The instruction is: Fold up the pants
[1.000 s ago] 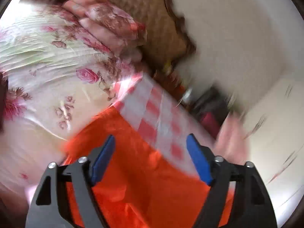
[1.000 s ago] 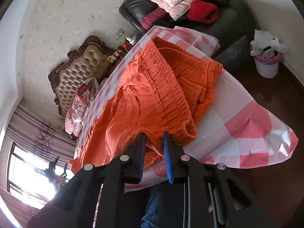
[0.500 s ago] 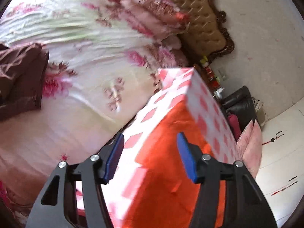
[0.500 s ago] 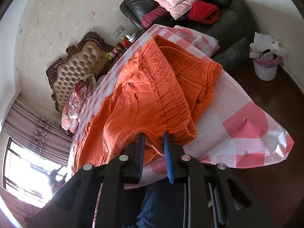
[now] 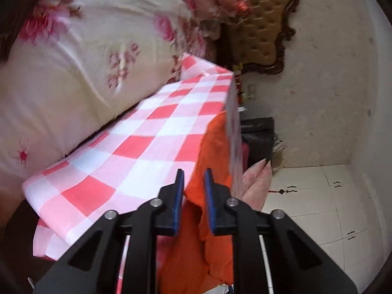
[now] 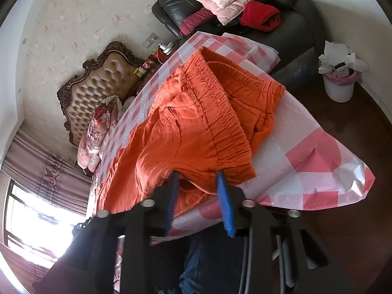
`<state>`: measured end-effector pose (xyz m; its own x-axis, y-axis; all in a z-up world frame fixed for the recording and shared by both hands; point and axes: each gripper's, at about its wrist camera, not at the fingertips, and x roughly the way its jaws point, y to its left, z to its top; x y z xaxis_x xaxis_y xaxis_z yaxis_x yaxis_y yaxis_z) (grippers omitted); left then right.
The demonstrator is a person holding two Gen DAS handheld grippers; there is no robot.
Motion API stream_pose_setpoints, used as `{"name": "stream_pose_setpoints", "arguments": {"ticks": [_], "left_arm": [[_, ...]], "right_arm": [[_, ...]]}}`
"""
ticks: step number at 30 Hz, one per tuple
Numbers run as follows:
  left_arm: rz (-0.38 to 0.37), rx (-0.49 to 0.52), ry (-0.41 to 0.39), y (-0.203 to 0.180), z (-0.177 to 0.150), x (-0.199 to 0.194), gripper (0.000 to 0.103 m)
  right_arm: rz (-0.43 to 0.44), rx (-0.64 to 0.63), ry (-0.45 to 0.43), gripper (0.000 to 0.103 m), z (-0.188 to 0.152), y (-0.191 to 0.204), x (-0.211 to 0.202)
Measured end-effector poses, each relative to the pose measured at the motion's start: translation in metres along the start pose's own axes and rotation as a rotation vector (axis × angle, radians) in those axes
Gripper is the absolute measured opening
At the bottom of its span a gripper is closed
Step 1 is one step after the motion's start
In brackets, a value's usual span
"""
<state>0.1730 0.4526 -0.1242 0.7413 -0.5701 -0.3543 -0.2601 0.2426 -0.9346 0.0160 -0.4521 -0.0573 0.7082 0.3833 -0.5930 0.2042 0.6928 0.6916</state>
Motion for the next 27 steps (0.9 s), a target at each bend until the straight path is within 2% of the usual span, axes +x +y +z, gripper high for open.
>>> {"name": "stream_pose_setpoints", "arguments": {"ticks": [1,2,8,11,14,16,19,24,27], "left_arm": [[-0.014,0.01,-0.003,-0.008,-0.001,-0.002,0.009],[-0.02,0.023,-0.005,-0.015,-0.002,-0.005,0.008],[-0.014,0.075,0.008,-0.035,-0.01,-0.006,0.006],[0.037,0.094,0.009,-0.037,-0.013,-0.001,0.006],[0.082,0.119,-0.001,-0.038,-0.013,0.002,0.02],[0.113,0.136,0.002,-0.039,-0.013,0.004,0.022],[0.144,0.141,0.016,-0.039,-0.013,0.009,0.022],[0.171,0.144,0.032,-0.036,-0.015,0.015,0.022],[0.175,0.14,0.036,-0.032,-0.016,0.017,0.022]], "right_arm": [[-0.001,-0.011,-0.018,0.086,-0.001,0.004,-0.003],[-0.006,-0.034,-0.025,0.088,-0.002,0.009,-0.005],[-0.01,-0.057,-0.017,0.088,-0.005,0.015,-0.009],[-0.014,-0.034,-0.029,0.088,-0.006,0.008,-0.016],[-0.008,0.077,-0.079,0.088,-0.006,-0.012,-0.032],[0.019,0.146,-0.1,0.086,-0.007,-0.025,-0.039],[0.07,0.215,-0.084,0.081,-0.008,-0.037,-0.039],[0.184,0.233,0.0,0.078,-0.011,-0.025,-0.019],[0.184,0.232,0.03,0.075,-0.011,-0.016,-0.002]]}}
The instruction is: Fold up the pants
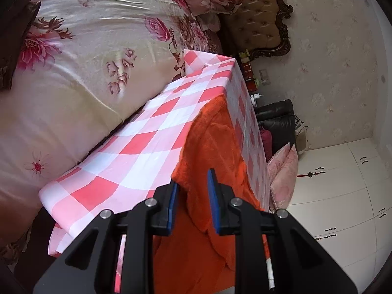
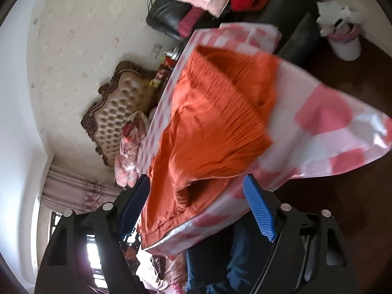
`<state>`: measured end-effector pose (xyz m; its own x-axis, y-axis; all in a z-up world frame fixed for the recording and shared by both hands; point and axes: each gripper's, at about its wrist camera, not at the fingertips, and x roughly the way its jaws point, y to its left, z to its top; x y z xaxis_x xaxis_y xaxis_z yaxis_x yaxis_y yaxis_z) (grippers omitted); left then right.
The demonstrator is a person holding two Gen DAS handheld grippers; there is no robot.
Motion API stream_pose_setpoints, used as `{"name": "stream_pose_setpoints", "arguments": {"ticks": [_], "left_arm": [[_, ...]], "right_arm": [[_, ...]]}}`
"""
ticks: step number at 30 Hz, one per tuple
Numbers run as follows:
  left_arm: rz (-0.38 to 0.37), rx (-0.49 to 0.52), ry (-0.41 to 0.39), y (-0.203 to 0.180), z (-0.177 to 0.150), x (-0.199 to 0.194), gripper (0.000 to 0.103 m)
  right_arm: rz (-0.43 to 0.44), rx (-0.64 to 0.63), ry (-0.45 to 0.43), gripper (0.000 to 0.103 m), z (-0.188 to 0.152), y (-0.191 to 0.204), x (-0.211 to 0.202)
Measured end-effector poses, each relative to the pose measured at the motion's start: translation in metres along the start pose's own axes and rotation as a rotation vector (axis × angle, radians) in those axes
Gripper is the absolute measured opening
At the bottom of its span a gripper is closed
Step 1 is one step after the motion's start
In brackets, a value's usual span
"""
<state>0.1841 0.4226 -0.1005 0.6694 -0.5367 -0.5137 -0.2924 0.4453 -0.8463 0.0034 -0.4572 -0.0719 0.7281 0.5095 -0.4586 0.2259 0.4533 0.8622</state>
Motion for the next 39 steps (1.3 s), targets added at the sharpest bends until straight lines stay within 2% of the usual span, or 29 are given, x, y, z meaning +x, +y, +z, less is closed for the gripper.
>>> {"name": "stream_pose_setpoints", "arguments": {"ticks": [4,5,6,7,8,9,12,18,20,22,24,26,27,28,30,32,34,35,37,39], "left_arm": [[0.003,-0.001,-0.001,0.002,0.0,0.0,0.022],[0.011,0.007,0.002,0.002,0.0,0.0,0.022],[0.02,0.016,0.005,0.001,0.0,0.001,0.021],[0.033,0.027,0.005,-0.001,-0.001,0.002,0.013],[0.05,0.04,0.004,-0.003,0.0,0.001,0.005],[0.049,0.043,0.004,-0.005,0.0,0.001,0.005],[0.053,0.074,-0.02,-0.017,-0.001,-0.009,0.005],[0.031,0.112,-0.042,-0.053,-0.002,-0.032,0.005],[0.05,0.09,-0.024,-0.066,0.006,-0.026,0.005],[0.091,0.086,0.001,-0.083,0.019,-0.012,0.005],[0.103,0.084,0.027,-0.113,0.038,0.004,0.005],[0.082,0.122,-0.005,-0.152,0.052,0.001,0.005],[0.036,0.157,-0.038,-0.177,0.054,-0.01,0.005],[-0.001,0.199,-0.07,-0.196,0.052,-0.022,0.005],[-0.015,0.294,-0.132,-0.222,0.034,-0.045,0.005],[-0.031,0.308,-0.125,-0.213,0.012,-0.053,0.005],[-0.015,0.286,-0.078,-0.178,-0.014,-0.047,0.005],[0.003,0.255,-0.035,-0.147,-0.029,-0.039,0.005],[0.048,0.193,-0.007,-0.098,-0.047,-0.03,0.005],[0.049,0.114,0.019,-0.051,-0.063,-0.023,0.005]], "right_arm": [[-0.028,0.004,0.008,0.071,0.001,0.003,0.014],[-0.053,-0.009,0.002,0.064,0.003,0.005,0.016],[-0.081,-0.017,-0.005,0.049,0.004,0.006,0.017],[-0.118,-0.042,-0.016,0.04,0.006,0.01,0.018],[-0.139,-0.076,-0.028,0.025,0.008,0.015,0.019],[-0.161,-0.125,-0.051,0.012,0.01,0.024,0.019],[-0.227,-0.241,-0.095,0.006,0.017,0.047,0.02],[-0.248,-0.281,-0.089,0.005,0.036,0.073,0.018],[-0.244,-0.245,-0.049,0.005,0.062,0.082,0.026],[-0.262,-0.279,-0.025,0.005,0.091,0.101,0.041],[-0.29,-0.304,-0.017,0.004,0.136,0.123,0.059],[-0.245,-0.326,-0.091,0.004,0.175,0.154,0.052],[-0.222,-0.36,-0.139,0.004,0.182,0.169,0.041],[-0.193,-0.401,-0.185,0.004,0.183,0.182,0.03],[-0.154,-0.478,-0.256,0.004,0.172,0.19,0.009],[-0.204,-0.493,-0.252,0.004,0.155,0.166,0.006],[-0.262,-0.489,-0.201,0.004,0.137,0.128,0.013],[-0.292,-0.48,-0.175,0.004,0.126,0.104,0.016],[-0.323,-0.45,-0.134,0.004,0.11,0.067,0.021],[-0.339,-0.412,-0.088,0.004,0.096,0.032,0.026]]}}
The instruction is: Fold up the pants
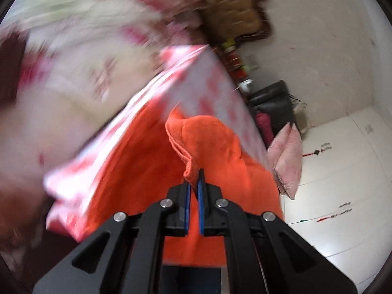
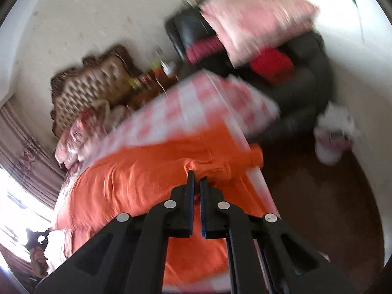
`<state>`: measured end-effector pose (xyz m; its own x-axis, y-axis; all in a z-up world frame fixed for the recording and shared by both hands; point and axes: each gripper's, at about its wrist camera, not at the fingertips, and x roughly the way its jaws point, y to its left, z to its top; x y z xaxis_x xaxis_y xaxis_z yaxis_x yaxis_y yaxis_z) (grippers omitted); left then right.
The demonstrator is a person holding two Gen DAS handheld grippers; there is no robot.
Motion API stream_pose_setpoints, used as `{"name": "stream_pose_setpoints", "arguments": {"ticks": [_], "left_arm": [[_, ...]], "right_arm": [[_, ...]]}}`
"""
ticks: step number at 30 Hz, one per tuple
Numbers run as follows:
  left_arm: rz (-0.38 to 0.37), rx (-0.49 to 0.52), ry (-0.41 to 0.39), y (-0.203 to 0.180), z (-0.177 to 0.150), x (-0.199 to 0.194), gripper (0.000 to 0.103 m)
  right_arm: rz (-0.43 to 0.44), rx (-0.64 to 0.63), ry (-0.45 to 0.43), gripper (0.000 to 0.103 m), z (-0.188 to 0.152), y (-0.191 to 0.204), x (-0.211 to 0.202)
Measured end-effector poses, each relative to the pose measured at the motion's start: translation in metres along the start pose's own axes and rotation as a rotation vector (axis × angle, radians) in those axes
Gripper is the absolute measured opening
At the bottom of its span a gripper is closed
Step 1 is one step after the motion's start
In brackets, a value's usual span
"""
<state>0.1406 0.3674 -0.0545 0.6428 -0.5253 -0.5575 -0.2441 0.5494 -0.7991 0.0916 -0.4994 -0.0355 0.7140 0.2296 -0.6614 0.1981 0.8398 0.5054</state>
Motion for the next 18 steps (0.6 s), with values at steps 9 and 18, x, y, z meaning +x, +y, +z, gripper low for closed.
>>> {"name": "stream_pose_setpoints", "arguments": {"ticks": [9,18], "left_arm": [[-0.001,0.032,-0.091,0.017,-0.031,-0.023,0.005],[0.179,0.097,-0.145,0.017,-0.071,-0.032,0.005]], "right_arm": [[-0.029,-0.044,-0.02,0.004,-0.033,0.001,-0.004],[-0.118,-0.104,0.022,0.004,-0.042,0.002,0.012]]}}
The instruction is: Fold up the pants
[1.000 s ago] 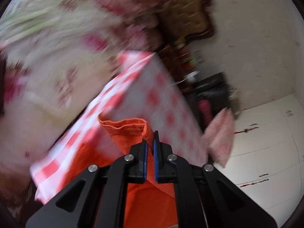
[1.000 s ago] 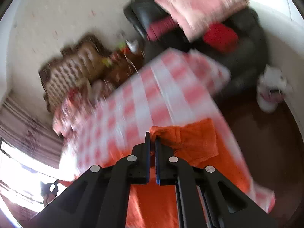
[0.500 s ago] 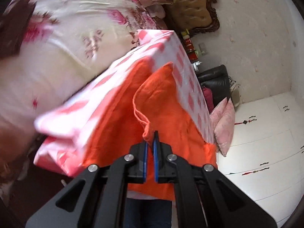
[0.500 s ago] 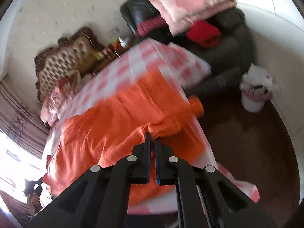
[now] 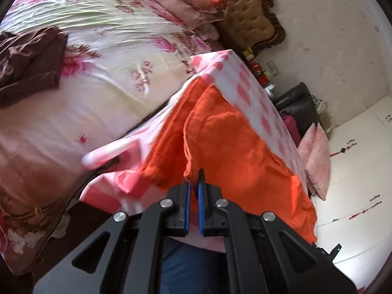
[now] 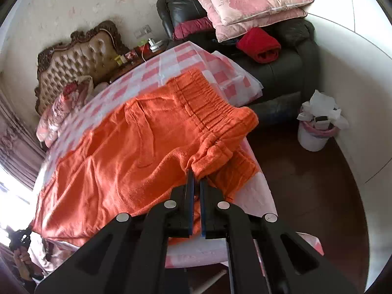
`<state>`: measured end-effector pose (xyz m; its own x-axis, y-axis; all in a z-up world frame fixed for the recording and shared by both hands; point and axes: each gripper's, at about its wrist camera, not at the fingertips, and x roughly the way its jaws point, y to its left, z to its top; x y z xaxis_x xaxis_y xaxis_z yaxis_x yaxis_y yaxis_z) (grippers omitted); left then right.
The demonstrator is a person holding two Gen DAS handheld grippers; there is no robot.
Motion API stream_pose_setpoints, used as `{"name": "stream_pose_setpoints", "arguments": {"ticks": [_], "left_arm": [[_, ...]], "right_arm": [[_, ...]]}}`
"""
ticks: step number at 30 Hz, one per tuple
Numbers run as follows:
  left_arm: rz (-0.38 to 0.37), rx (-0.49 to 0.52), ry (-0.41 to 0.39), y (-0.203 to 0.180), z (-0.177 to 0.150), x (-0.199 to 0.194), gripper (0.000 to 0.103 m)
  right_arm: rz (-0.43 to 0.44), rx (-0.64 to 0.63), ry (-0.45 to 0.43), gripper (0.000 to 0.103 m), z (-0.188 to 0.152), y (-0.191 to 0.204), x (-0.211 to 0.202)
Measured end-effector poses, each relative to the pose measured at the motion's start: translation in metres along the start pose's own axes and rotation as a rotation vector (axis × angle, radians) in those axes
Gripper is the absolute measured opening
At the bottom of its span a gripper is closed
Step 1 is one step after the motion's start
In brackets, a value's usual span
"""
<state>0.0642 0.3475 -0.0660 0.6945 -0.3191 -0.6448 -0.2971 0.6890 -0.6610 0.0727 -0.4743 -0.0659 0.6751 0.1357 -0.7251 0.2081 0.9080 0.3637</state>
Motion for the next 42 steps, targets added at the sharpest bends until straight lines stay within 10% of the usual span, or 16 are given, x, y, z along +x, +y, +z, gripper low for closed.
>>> {"name": "stream_pose_setpoints", "arguments": {"ticks": [7,11,13,17,23,33,34,42], "left_arm": [[0.087,0.073,0.004,-0.005,-0.008,0.003,0.006],[0.141,0.116,-0.006,-0.006,-0.009,-0.005,0.046],[0.171,0.11,-0.052,0.0,-0.002,-0.018,0.046],[0.154,0.216,-0.138,-0.017,0.031,-0.026,0.045],[0.154,0.455,-0.011,-0.061,0.074,0.047,0.031],[0.263,0.514,0.078,-0.063,0.093,0.108,0.023],[0.237,0.514,0.084,-0.063,0.094,0.107,0.002],[0.173,0.487,-0.013,-0.075,0.111,0.058,0.002]], "right_arm": [[-0.023,-0.023,0.003,0.004,-0.006,0.001,0.006],[-0.038,-0.041,-0.002,0.004,-0.006,0.003,0.005],[-0.064,-0.069,-0.001,0.004,-0.006,0.007,0.005],[-0.126,-0.122,-0.005,0.004,-0.007,0.018,0.007],[-0.189,-0.177,-0.015,0.004,-0.011,0.028,0.007],[-0.2,-0.184,-0.007,0.004,-0.011,0.027,0.008],[-0.204,-0.188,-0.006,0.004,-0.011,0.028,0.007],[-0.211,-0.23,-0.076,0.004,-0.01,0.047,-0.012]]}}
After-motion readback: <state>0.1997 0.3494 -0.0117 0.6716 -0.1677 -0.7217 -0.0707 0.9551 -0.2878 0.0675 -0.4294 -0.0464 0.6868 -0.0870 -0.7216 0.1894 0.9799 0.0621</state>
